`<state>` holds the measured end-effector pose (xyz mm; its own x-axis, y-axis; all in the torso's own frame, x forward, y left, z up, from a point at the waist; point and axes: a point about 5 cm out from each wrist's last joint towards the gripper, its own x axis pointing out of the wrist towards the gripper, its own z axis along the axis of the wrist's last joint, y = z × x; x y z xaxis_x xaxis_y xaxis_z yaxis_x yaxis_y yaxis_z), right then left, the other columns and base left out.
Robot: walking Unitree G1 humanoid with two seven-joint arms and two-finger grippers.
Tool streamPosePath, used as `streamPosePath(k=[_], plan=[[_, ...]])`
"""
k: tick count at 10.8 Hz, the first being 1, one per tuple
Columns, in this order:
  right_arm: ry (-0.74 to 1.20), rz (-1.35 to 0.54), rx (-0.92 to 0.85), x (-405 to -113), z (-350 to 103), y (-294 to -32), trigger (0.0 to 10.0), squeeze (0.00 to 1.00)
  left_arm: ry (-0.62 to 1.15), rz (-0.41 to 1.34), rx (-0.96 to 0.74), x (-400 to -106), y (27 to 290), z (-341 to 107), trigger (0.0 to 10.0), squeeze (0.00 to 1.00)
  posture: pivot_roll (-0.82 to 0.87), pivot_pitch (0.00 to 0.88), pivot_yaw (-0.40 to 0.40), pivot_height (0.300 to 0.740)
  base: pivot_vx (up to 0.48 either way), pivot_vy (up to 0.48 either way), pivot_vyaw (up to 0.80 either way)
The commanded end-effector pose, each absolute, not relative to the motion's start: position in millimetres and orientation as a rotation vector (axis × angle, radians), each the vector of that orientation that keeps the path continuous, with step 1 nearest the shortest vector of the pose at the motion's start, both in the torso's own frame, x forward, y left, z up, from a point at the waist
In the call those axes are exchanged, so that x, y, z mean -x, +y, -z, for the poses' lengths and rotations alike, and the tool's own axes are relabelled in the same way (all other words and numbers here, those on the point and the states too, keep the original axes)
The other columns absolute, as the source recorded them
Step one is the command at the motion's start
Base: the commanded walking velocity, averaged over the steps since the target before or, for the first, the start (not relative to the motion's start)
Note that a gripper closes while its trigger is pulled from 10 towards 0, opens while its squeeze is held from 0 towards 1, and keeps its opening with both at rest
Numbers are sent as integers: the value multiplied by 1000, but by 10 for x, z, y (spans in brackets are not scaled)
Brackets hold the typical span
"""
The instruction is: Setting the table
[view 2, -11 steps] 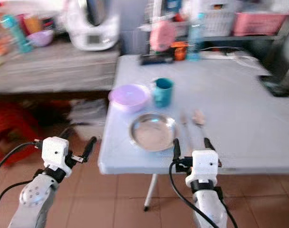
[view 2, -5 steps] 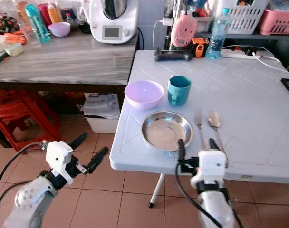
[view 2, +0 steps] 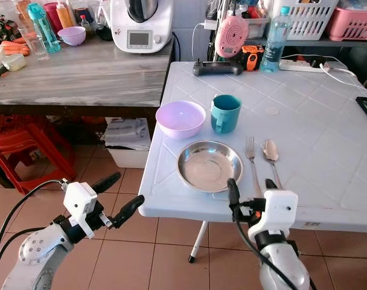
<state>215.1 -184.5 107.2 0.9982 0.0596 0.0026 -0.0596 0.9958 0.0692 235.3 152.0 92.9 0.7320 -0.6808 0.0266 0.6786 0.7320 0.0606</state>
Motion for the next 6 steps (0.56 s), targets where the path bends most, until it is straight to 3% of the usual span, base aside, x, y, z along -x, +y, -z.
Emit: streamPosePath(k=[1,6], plan=[[-14,-80,-96,-2160,-1144,-1839,10000,0,-37,765,-42,-2360,1510,-911,10000,0,-5,63,32,740,0,0,0],[23,-5,-200,-2214,-1179,-2095,10000,0,-50,770,-77,-2399,1499,-929,10000,0,-8,78,36,740,0,0,0]])
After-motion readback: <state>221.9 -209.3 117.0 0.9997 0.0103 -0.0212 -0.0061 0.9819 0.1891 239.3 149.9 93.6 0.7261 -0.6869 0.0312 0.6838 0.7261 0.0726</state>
